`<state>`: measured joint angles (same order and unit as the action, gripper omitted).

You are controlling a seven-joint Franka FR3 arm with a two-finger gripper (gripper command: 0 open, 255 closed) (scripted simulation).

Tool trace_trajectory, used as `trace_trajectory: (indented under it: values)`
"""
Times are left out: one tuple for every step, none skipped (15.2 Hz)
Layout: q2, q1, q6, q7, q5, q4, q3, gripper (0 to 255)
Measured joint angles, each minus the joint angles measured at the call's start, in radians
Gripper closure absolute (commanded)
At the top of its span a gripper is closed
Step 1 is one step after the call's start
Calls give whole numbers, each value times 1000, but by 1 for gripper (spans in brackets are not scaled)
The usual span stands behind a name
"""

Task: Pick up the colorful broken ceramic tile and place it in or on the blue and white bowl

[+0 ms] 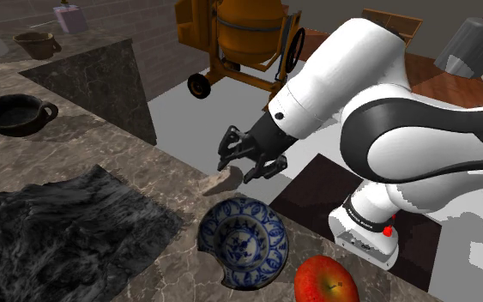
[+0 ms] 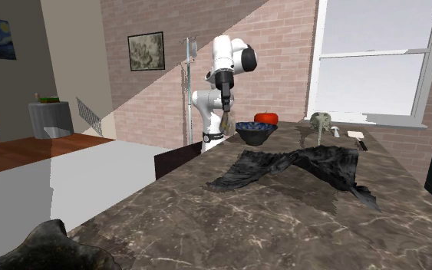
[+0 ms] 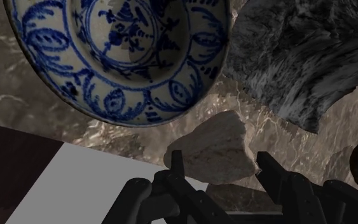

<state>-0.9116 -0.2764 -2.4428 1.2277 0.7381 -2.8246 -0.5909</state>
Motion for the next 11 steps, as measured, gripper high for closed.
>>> trace_trajectory:
  values:
    - [-9, 2, 15, 3, -7, 6, 6, 255]
    - [-12, 8, 30, 6, -17, 18, 12, 255]
    - [-19, 12, 46, 9, -25, 28, 18, 255]
    - [-23, 17, 63, 15, -35, 42, 23, 255]
    - [-28, 21, 78, 19, -43, 53, 28, 255]
    - [-38, 24, 96, 22, -51, 61, 37, 255]
    - [-43, 27, 111, 25, -59, 70, 42, 255]
    - [-52, 28, 126, 27, -66, 76, 50, 255]
    - [-55, 33, 140, 29, -74, 88, 57, 255]
    - [-52, 39, 152, 30, -81, 102, 61, 255]
    - [-57, 40, 164, 34, -87, 110, 66, 255]
